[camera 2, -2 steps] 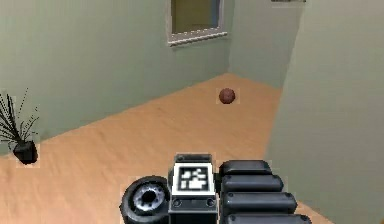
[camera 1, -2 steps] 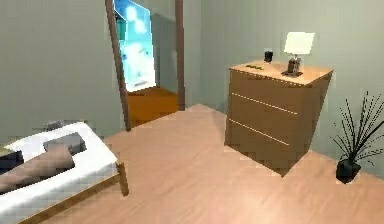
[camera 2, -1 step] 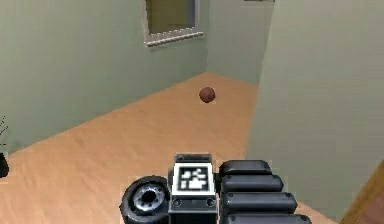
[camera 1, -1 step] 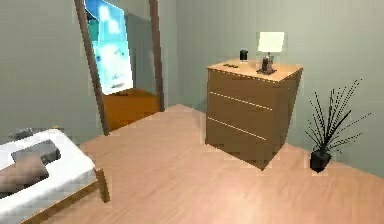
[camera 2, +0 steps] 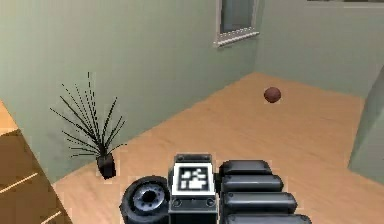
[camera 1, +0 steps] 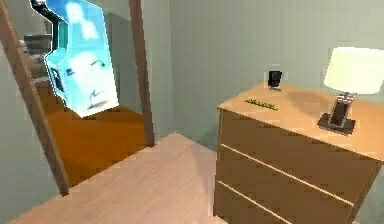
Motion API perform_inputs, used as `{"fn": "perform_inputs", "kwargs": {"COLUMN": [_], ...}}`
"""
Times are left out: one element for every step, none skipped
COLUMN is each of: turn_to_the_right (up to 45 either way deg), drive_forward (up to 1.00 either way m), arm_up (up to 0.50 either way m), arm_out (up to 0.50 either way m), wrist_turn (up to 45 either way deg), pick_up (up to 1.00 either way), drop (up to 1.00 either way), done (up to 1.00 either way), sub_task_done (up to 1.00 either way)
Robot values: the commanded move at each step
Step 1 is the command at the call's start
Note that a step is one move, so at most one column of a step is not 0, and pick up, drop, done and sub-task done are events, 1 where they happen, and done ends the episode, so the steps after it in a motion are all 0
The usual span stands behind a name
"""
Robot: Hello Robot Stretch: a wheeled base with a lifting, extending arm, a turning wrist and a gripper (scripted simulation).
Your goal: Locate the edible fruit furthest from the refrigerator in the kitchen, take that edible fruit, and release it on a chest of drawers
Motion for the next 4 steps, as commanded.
{"fn": "perform_inputs", "kwargs": {"turn_to_the_right": [0.0, -42.0, 0.0, 45.0], "drive_forward": [0.55, 0.0, 0.45, 0.0], "arm_up": [0.0, 0.0, 0.0, 0.0], "arm_out": [0.0, 0.0, 0.0, 0.0], "wrist_turn": [0.0, 0.0, 0.0, 0.0], "pick_up": [0.0, 0.0, 0.0, 0.0], "drop": [0.0, 0.0, 0.0, 0.0], "done": [0.0, 0.0, 0.0, 0.0], "sub_task_done": [0.0, 0.0, 0.0, 0.0]}}
